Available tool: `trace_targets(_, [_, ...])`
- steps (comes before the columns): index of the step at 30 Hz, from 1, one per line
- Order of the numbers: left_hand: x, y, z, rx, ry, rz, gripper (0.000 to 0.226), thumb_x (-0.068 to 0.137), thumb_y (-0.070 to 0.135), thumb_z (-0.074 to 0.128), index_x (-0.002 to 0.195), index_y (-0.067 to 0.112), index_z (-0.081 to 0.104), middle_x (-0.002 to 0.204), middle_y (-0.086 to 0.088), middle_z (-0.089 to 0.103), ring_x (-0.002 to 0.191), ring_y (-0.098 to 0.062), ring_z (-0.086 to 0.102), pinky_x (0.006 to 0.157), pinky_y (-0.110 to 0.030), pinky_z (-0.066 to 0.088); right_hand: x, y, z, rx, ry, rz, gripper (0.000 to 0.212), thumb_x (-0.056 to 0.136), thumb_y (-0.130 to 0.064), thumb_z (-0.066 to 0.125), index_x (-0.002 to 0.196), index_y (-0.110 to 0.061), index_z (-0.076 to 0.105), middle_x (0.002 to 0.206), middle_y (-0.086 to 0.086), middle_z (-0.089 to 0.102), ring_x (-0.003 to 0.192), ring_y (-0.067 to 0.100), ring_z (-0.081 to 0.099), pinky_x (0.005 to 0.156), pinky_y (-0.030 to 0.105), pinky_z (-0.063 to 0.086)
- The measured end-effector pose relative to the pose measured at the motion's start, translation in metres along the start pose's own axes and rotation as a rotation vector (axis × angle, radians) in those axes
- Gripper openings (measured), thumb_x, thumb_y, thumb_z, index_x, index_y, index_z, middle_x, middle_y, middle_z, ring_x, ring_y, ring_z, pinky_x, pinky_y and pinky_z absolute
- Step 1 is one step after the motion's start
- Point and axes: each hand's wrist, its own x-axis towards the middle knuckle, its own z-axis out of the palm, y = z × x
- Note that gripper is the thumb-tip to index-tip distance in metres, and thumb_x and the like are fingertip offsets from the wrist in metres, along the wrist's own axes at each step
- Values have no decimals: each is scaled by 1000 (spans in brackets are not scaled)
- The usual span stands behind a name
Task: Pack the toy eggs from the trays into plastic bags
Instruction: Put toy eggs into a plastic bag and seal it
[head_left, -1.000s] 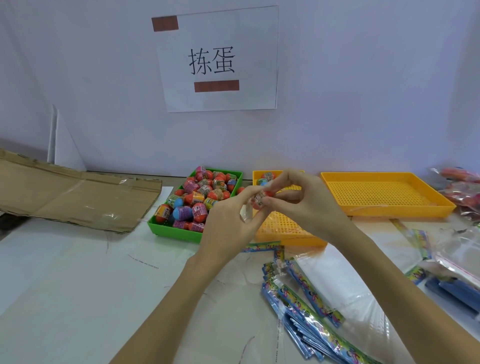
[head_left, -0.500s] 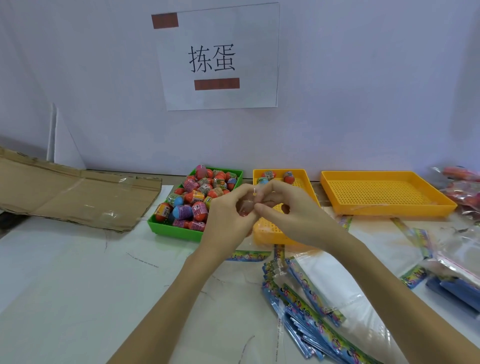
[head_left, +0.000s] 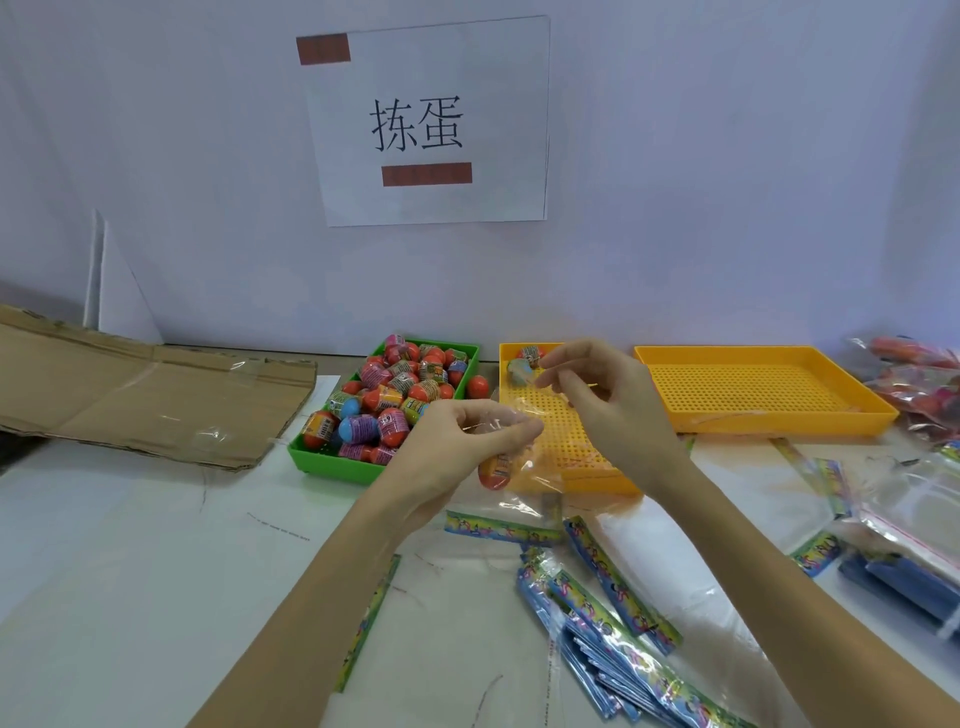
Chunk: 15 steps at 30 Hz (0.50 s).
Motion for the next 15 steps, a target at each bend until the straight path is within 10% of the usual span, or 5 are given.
trace_targets(7, [1,2,-2,-79,95,15,30,101,37,65,100,8,73,94,-15,77,77,-32,77,60,-36,63,11,20,11,-174,-130,79,28,107,-5,47,120,-18,68,122,-7,68,111,15,65,97,41,56])
trace_targets(15, [2,1,1,-110,178,-61,52,103,56,53,100,6,67,71,-8,71,63,-16,72,65,-28,57,53,43,35,-632,-506,77,75,89,16,51,156,-18,41,168,5,29,154,25,28,120,41,35])
